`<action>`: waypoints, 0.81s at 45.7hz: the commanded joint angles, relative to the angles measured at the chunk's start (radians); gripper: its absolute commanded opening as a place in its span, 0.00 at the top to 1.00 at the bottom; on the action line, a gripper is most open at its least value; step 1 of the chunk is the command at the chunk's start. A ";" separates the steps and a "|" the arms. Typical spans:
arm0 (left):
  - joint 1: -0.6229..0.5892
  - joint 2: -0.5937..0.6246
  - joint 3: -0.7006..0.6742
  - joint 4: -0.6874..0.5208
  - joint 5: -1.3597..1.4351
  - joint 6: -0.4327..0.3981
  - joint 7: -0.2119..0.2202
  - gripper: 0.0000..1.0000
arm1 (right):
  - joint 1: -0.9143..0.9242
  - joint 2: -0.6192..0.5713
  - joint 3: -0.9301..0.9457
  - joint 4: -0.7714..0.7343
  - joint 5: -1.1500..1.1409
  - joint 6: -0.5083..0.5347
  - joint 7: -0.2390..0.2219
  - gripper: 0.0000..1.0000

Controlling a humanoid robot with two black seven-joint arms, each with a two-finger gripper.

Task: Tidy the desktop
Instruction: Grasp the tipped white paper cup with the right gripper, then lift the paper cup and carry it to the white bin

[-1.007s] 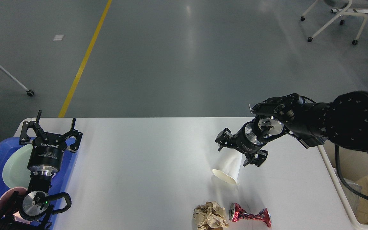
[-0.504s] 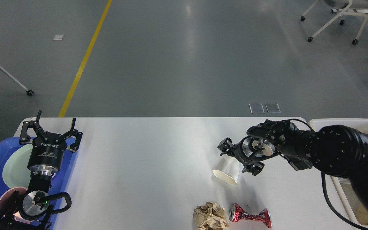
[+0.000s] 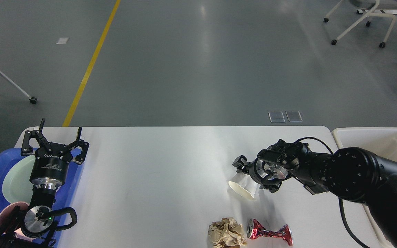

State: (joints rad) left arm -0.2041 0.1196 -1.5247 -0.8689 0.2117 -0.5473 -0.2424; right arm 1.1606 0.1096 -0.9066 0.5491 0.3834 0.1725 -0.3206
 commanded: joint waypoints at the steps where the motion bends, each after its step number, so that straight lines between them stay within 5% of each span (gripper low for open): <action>1: 0.000 0.000 0.000 -0.001 0.000 0.000 0.000 0.04 | -0.007 0.001 0.000 -0.001 -0.001 -0.014 0.000 0.07; 14: 0.000 0.000 0.000 0.001 0.000 0.000 0.000 0.04 | -0.012 0.001 0.020 0.003 0.011 -0.013 0.000 0.33; 22: 0.000 0.000 0.000 0.001 0.000 0.000 0.000 0.04 | -0.006 -0.002 0.025 0.011 0.026 -0.011 -0.002 0.74; 28: 0.000 0.000 0.000 0.001 0.000 0.001 0.000 0.04 | 0.016 -0.011 0.037 0.071 0.023 -0.016 -0.002 0.91; 37: 0.000 0.000 0.000 -0.001 0.000 0.000 0.000 0.04 | 0.094 -0.076 0.037 0.161 0.008 -0.018 -0.002 0.89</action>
State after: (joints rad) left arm -0.2040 0.1196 -1.5247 -0.8690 0.2117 -0.5477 -0.2424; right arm 1.2035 0.0758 -0.8684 0.6520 0.4052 0.1562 -0.3222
